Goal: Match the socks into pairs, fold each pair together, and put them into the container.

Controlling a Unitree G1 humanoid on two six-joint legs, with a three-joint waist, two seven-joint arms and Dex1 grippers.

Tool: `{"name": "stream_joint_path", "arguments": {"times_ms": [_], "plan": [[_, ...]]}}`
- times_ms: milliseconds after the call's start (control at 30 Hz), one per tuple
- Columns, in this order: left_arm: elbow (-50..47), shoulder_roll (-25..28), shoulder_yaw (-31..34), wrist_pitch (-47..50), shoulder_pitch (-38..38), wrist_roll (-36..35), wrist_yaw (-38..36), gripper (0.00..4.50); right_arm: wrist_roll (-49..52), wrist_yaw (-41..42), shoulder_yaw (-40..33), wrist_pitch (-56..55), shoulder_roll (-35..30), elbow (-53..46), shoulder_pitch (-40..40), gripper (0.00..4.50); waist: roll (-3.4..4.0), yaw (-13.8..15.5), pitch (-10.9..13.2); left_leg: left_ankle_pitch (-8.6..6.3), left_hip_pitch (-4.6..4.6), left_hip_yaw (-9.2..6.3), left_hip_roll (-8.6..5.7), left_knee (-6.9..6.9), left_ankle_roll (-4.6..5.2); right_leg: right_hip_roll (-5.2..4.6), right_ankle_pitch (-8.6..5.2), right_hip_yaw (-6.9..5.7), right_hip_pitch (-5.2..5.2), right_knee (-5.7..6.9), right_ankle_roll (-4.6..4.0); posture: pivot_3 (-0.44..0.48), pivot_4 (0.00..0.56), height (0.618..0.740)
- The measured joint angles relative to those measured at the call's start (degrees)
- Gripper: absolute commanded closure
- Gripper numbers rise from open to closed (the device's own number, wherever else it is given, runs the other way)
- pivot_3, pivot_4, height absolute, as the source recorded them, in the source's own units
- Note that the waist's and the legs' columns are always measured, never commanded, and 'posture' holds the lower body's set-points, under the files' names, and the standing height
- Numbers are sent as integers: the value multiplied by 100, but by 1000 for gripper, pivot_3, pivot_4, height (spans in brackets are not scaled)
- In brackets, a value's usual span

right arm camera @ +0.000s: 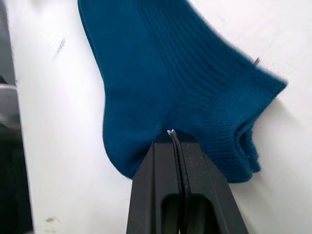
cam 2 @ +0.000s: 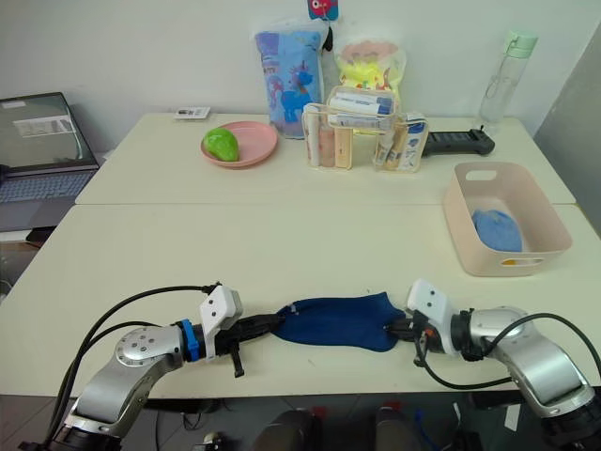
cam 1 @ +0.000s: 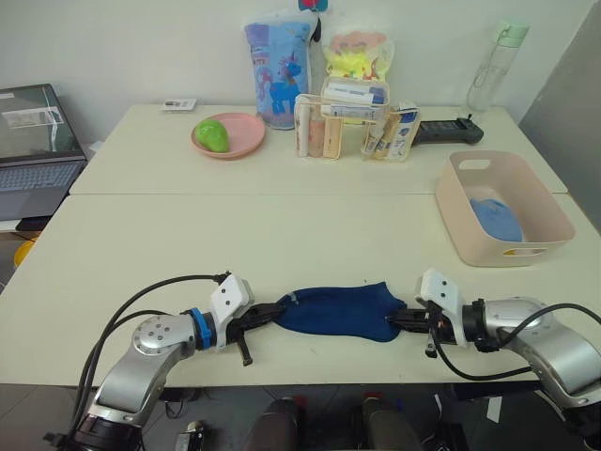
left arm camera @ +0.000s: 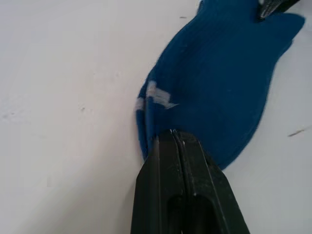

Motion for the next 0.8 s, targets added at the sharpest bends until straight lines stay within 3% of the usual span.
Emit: {"name": "stream_joint_path", "arguments": {"times_ms": [67,167,300,367,567,667,800], "plan": [[-273,146,171,163,52,-220,-70,3889,374,-136,-408,368,76,-58,-104,3857,0,0,0,-1,0,0,0,0,1,0,0,-1,1,0,0,0,150,740],[-679,426,556,399,50,-535,-162,2931,656,-381,-863,760,96,-57,-222,2816,1,4,-1,-1,1,0,0,-1,2,0,0,-1,1,-1,0,0,150,740],[-882,440,627,483,35,-636,-165,1604,405,-617,-703,728,97,116,-148,1404,1,4,-1,0,1,2,-1,-1,0,0,0,0,1,-2,0,0,150,740],[-883,395,625,482,-39,-619,-101,1010,327,-660,-561,710,97,229,-64,1391,1,4,-1,0,1,2,0,-1,0,0,0,0,1,-1,0,0,150,740],[-949,297,547,486,-163,-617,5,1010,239,-672,-292,571,171,199,195,1391,1,-6,-1,0,2,2,1,-1,0,0,0,0,1,0,0,0,150,740],[-944,297,496,471,-160,-587,19,976,249,-642,-267,540,175,158,252,2024,1,-5,-1,0,2,2,1,-1,0,1,0,0,2,0,0,0,150,740],[-928,297,477,447,-166,-549,39,976,239,-617,-225,443,295,232,288,3452,1,-5,-1,0,2,3,0,-1,0,1,0,1,2,0,0,0,150,740]]}}
